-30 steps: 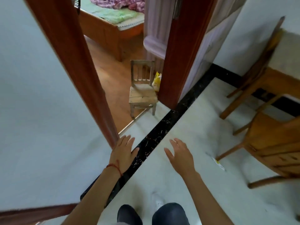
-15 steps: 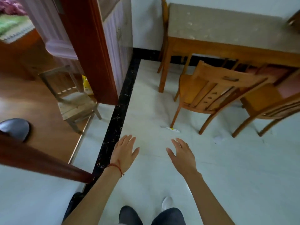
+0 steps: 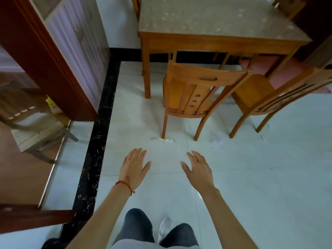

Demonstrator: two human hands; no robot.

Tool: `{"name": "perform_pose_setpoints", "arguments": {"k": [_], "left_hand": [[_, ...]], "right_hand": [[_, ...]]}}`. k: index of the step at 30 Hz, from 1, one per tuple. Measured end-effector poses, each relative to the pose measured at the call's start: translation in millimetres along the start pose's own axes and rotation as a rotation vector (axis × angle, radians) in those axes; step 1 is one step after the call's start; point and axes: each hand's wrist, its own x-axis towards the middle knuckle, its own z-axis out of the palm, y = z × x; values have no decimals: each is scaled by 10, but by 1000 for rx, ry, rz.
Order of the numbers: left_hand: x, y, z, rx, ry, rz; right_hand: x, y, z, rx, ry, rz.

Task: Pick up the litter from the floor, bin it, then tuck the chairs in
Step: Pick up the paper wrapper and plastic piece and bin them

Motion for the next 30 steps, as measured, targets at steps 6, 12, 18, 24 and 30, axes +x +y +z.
{"name": "perform_pose_setpoints", "arguments": {"k": [6,12,18,24,30], "left_hand": [[436,90,9,30,-39,4],[1147,-30,5,50,-102,50],[1941,-126,-87,87,-164,96],[2429,-121,-67,92,-216,109],[2812,-14,239,41,-212,50]], "right_hand": [[351,127,-9,28,-39,32],[901,100,33,47,-43,103],[1508,51,-1,56,-28,187],[1908,85,-5,116,-14,226],[2267,374,127,130,-60,228]]}}
